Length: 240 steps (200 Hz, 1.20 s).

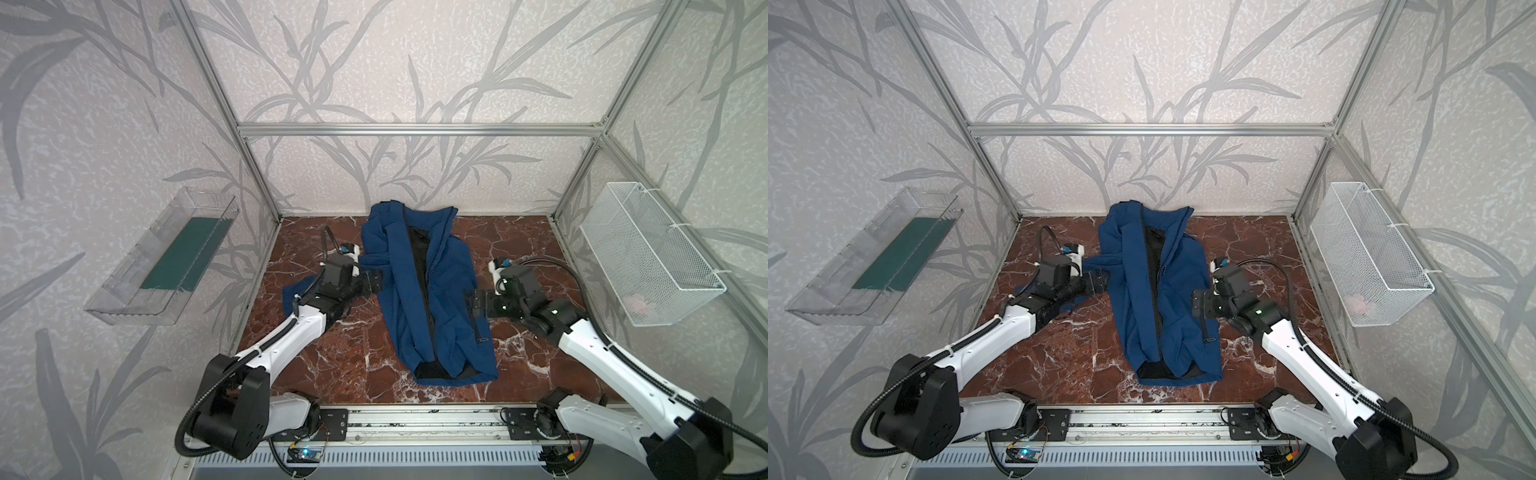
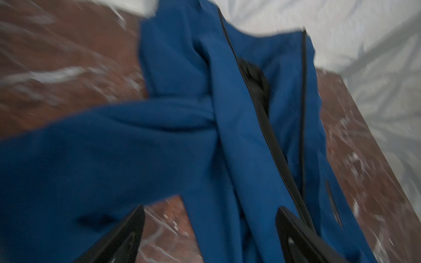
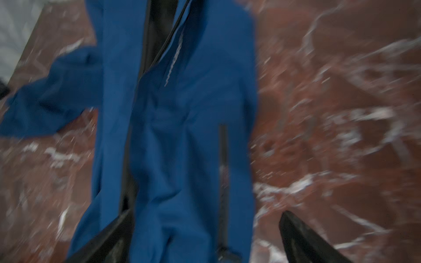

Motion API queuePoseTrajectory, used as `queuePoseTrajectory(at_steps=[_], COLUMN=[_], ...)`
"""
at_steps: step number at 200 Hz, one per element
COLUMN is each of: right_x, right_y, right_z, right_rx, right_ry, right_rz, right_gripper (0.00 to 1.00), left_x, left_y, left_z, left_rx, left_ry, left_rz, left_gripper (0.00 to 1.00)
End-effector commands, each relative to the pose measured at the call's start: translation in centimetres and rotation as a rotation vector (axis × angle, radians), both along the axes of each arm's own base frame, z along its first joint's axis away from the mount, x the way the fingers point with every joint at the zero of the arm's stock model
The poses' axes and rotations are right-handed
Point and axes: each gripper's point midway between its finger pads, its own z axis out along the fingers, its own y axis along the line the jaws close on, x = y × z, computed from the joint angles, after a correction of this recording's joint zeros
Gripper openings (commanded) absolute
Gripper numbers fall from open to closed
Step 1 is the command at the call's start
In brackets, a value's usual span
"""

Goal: Zip up the jacket
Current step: 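Grasp the jacket's zipper edges near the hem with both grippers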

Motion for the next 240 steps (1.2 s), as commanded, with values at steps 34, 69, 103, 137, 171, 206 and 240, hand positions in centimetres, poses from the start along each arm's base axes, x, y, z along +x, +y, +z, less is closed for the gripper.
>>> queuePoseTrajectory(at_steps=[34,69,103,137,171,206,240], right_x=[-5.6,-7.3,-8.0,-8.2,-8.2,-8.3,-7.7], right_y=[6.0,8.0,8.9,10.0,11.2,12.0,12.5], right_z=[-3.7,-4.4,-4.1,-4.9,-5.6,-6.1,-6.6], right_rx=[0.248,0.293,0.319,0.338,0.356,0.376,0.360], right_ry=[0.271,0.305,0.308,0.355,0.399,0.426,0.423], right_rz=[0.086,0.152,0.191,0.221,0.249,0.265,0.269], right_gripper=[0.87,0.71,0.61,0.56,0.49,0.41,0.38], left_x=[-5.2,-5.8,-6.0,-6.4,-6.5,-6.5,-6.8], left_y=[-6.6,-7.3,-7.1,-6.6,-6.1,-5.8,-6.1], left_z=[-6.0,-6.3,-5.9,-5.1,-3.8,-3.4,-3.0], left_rx=[-0.055,-0.098,-0.102,-0.133,-0.153,-0.194,-0.216], left_ry=[0.279,0.331,0.329,0.311,0.295,0.290,0.291], left_rz=[-0.160,-0.145,-0.132,-0.104,-0.077,-0.034,-0.049], left_gripper=[0.87,0.86,0.86,0.84,0.84,0.85,0.85])
